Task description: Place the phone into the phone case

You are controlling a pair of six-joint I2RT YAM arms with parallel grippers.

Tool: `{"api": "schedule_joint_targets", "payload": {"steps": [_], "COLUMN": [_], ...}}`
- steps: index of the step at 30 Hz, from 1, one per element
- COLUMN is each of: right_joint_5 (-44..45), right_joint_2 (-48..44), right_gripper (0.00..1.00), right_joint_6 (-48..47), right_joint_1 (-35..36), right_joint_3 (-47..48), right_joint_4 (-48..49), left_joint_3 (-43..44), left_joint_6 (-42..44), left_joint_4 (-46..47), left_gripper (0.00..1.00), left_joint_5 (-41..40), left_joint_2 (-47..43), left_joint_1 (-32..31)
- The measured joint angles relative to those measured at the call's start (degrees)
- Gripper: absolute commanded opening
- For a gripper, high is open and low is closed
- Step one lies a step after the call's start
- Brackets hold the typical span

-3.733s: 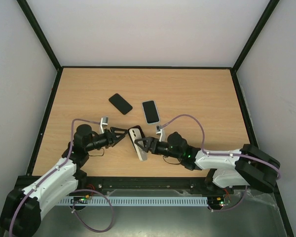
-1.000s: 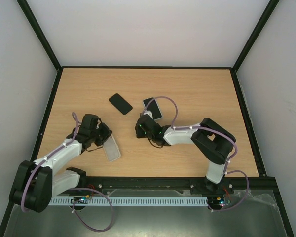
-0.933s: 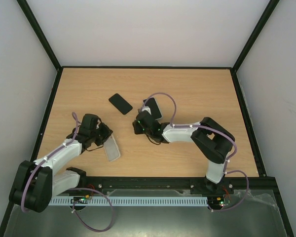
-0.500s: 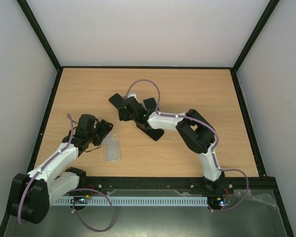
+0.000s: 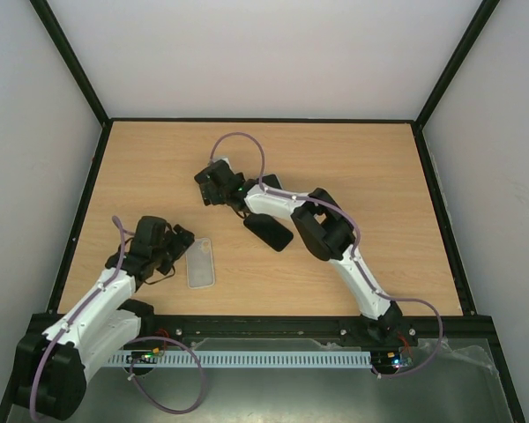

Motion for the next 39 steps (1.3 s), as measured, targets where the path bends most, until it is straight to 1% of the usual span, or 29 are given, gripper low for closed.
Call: {"api": "schedule_joint_targets", "payload": {"steps": [5, 10, 14, 16, 26, 34, 39], "right_joint_5": [0.1, -0.3, -1.1, -1.0, -3.2, -3.7, -3.6], "right_joint_2": [3.2, 6.9, 9.0, 9.6, 9.7, 9.7, 8.5], "right_gripper": [0.98, 0.98, 0.98, 1.0, 0.75, 0.69, 0.68], "right_joint_6": [-1.3, -2.6, -3.2, -3.8, -5.2, -5.3, -4.8], "right_joint_1": [-0.8, -1.3, -1.3, -1.3, -1.3, -1.3, -1.3], "right_joint_3": [5.2, 11.8, 14.0, 14.6, 15.3, 15.7, 13.8], "right_joint_4": [-2.8, -6.0, -7.7, -7.9, -9.3, -10.1, -9.9], "left_joint_3": [-1.6, -2.5, -2.8, -2.9, -6.0, -7.4, -7.5], "left_joint_6": [0.0, -0.2, -0.2, -0.2, -1.9, -3.9, -4.7], "left_joint_4": [-0.8, -0.7, -0.5, -0.4, 1.2, 2.7, 4.4], "left_gripper": [0.93, 0.93, 0.93, 0.93, 0.93, 0.93, 0.92], "left_joint_5": [0.1, 1.0, 1.6, 2.0, 4.8, 6.9, 8.4], "left_joint_2": [-3.1, -3.7, -3.7, -3.6, -4.2, -5.6, -4.3], "left_joint_1": [0.0, 0.0, 0.0, 0.0, 0.0, 0.0, -0.4]}}
